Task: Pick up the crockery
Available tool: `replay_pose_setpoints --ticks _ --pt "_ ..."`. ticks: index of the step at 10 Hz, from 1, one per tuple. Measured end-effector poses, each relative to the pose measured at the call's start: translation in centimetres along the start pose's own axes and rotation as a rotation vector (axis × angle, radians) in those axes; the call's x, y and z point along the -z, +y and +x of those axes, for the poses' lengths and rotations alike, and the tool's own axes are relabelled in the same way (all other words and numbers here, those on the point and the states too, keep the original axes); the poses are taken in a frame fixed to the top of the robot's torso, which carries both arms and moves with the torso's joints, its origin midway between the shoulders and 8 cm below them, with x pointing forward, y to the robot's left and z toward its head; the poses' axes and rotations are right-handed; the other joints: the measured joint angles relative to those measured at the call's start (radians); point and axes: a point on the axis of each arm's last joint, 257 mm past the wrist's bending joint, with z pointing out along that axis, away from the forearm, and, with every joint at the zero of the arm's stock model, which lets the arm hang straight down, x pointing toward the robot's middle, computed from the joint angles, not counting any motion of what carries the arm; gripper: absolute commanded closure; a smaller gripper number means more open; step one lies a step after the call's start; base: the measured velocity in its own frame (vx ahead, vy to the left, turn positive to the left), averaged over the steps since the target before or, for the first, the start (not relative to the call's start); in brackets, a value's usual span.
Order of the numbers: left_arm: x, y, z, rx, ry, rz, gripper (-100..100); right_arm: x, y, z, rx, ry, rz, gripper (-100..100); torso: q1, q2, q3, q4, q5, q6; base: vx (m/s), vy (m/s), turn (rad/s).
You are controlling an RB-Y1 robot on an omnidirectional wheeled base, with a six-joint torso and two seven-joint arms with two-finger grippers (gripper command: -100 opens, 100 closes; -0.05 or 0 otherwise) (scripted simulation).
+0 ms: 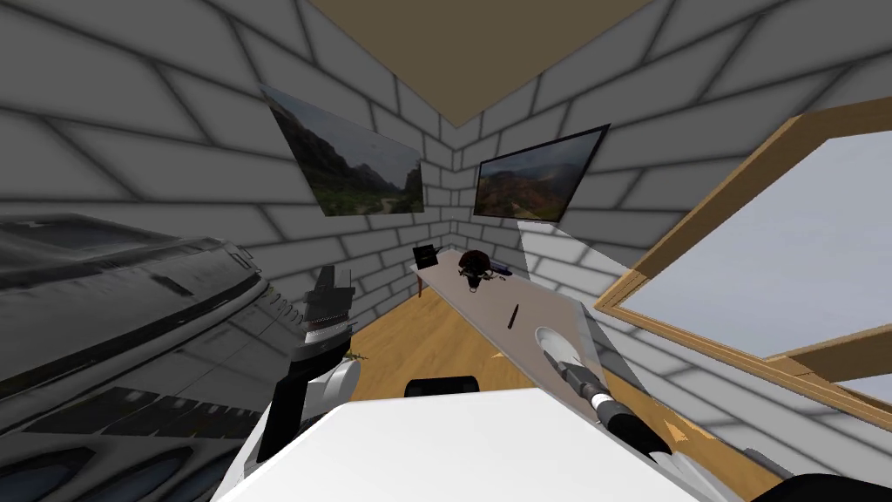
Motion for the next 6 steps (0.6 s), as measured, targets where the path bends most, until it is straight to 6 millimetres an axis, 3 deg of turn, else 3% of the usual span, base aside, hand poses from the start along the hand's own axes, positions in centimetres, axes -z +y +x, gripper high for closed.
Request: replay_pose_setpoints --ticks 2,6 --pt "0.0 0.0 0.0 0.000 0.000 0.000 0 0.9 -2.9 2.4 0.063 0.065 0.049 -100 -0.001 0.002 0.001 0.000 0.000 0.001 0.050 0.014 0.139" --pt "0.0 0.0 0.0 0.000 0.000 0.000 0 2.7 -6.2 5.7 0.140 0.157 0.107 -100 -0.002 0.004 0.002 0.001 0.000 0.002 0.038 0.002 0.150"
